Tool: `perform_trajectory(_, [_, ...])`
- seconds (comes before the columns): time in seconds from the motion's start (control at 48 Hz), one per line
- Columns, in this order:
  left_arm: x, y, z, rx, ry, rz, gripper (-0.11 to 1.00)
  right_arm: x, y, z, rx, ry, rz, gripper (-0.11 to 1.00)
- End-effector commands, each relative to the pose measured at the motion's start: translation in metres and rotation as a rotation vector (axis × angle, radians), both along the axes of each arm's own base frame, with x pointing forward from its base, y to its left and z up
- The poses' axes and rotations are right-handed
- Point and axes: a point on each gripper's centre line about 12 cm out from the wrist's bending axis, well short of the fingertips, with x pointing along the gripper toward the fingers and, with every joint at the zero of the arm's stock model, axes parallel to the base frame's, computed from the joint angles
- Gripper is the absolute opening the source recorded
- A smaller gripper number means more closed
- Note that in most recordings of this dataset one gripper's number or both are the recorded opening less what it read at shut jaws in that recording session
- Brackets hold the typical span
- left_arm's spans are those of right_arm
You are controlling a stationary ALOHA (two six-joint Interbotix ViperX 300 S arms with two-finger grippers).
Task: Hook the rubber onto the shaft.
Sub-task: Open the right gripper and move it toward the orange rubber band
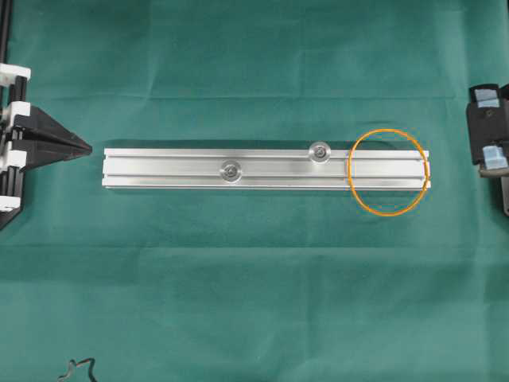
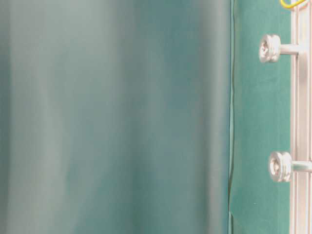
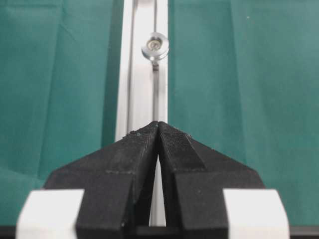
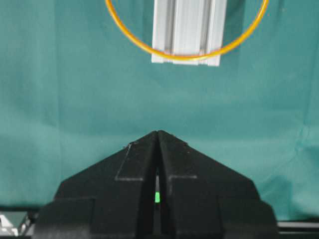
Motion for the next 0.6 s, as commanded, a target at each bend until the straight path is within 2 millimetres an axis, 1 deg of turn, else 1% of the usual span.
perform_trajectory(0.0, [0.0034, 0.0004, 0.0129, 0.001, -0.032, 0.001, 0.0, 0.0052, -0.0002, 0.0061, -0.001, -0.011, -0.001, 0.03])
perform_trajectory(0.459, [0.0039, 0.0004, 0.0145, 0.001, -0.035, 0.001, 0.0, 0.0058, -0.0015, 0.005, -0.013, -0.003, 0.0, 0.04])
perform_trajectory(0.521, [0.0036, 0.0004, 0.0148, 0.001, -0.037, 0.001, 0.0, 0.006, -0.0015, 0.0051, -0.013, -0.005, 0.0, 0.07])
perform_trajectory(0.584, [0.0039, 0.0004, 0.0145, 0.001, -0.035, 0.001, 0.0, 0.006, -0.0015, 0.0051, -0.013, -0.005, 0.0, 0.14])
